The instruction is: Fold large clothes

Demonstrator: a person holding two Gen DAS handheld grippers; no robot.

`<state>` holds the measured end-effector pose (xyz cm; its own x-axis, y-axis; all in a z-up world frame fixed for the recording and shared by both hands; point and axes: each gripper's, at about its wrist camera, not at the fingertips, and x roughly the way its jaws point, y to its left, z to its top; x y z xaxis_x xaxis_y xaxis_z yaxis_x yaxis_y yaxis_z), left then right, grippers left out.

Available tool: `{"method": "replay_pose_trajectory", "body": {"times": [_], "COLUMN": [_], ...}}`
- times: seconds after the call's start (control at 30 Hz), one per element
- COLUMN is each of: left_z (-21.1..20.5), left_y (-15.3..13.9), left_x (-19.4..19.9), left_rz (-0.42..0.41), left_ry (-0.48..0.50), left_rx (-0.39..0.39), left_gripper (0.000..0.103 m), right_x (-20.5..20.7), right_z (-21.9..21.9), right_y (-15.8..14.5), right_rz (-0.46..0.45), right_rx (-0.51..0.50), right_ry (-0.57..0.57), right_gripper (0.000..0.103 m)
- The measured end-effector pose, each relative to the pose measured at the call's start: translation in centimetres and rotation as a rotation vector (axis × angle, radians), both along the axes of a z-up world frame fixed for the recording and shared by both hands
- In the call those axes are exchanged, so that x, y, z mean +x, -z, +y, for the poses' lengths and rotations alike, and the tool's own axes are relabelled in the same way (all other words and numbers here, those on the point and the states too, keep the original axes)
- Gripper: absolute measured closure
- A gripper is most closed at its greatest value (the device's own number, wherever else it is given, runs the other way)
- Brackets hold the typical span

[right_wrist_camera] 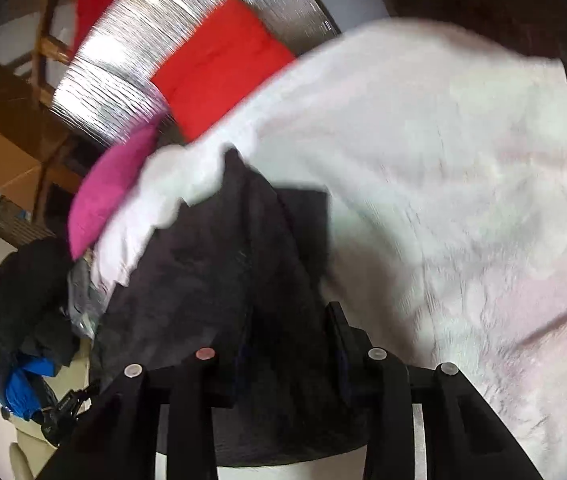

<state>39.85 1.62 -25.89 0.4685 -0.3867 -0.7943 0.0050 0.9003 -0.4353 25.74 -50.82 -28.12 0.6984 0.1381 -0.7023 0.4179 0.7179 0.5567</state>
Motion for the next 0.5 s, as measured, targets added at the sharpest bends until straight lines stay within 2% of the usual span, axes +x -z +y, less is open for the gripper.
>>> {"method": "replay_pose_trajectory", "body": {"times": [0.03,0.07,0.13,0.23,0.27,0.3,0.33,0.37,0.43,0.5], "left_z": [0.2,0.5,1.0,0.8,0.1,0.0,-0.1,-0.2,0.0,0.0], "left_y": [-0.5,-0.5,0.1,2.0,2.4,2.6,2.9,3.3,3.6,2.6], "left_x": [0.1,0.4,1.2,2.3,2.6,2.8,3.1,3.4,3.4,3.1], "left_rz": [-0.013,-0.009,0.028,0.124,0.126,0.118,0.109,0.115,0.13,0.112], "left_ry": [0.001,-0.002,-0.015,-0.02,-0.013,-0.01,0.0,0.008,-0.008,-0.014], "left_rx": [-0.023,-0.049,-0.101,-0.14,-0.127,-0.089,-0.068,-0.066,-0.085,-0.06], "left_gripper": [0.027,0.025,0.02,0.021,0.021,0.024,0.024,0.024,0.024,0.025], "right_x": [0.2,0.4,1.2,3.3,4.3,5.1,5.7,5.6,5.8,5.3], "right_z": [0.0,-0.2,-0.4,-1.2,-1.0,-0.9,-1.0,-1.0,-0.3,0.3], "right_y": [-0.8,-1.2,-1.2,0.7,2.1,3.6,5.2,5.2,4.1,3.1], "right_rz": [-0.027,-0.041,-0.066,0.007,0.066,0.12,0.147,0.125,0.138,0.135], "right_rx": [-0.005,-0.002,0.005,0.026,0.033,0.047,0.087,0.075,0.012,-0.018], "right_ry": [0.004,0.004,0.011,0.008,0.013,0.013,0.004,0.02,0.01,0.011], "right_gripper": [0.035,0.015,0.015,0.021,0.043,0.05,0.05,0.05,0.051,0.05]}}
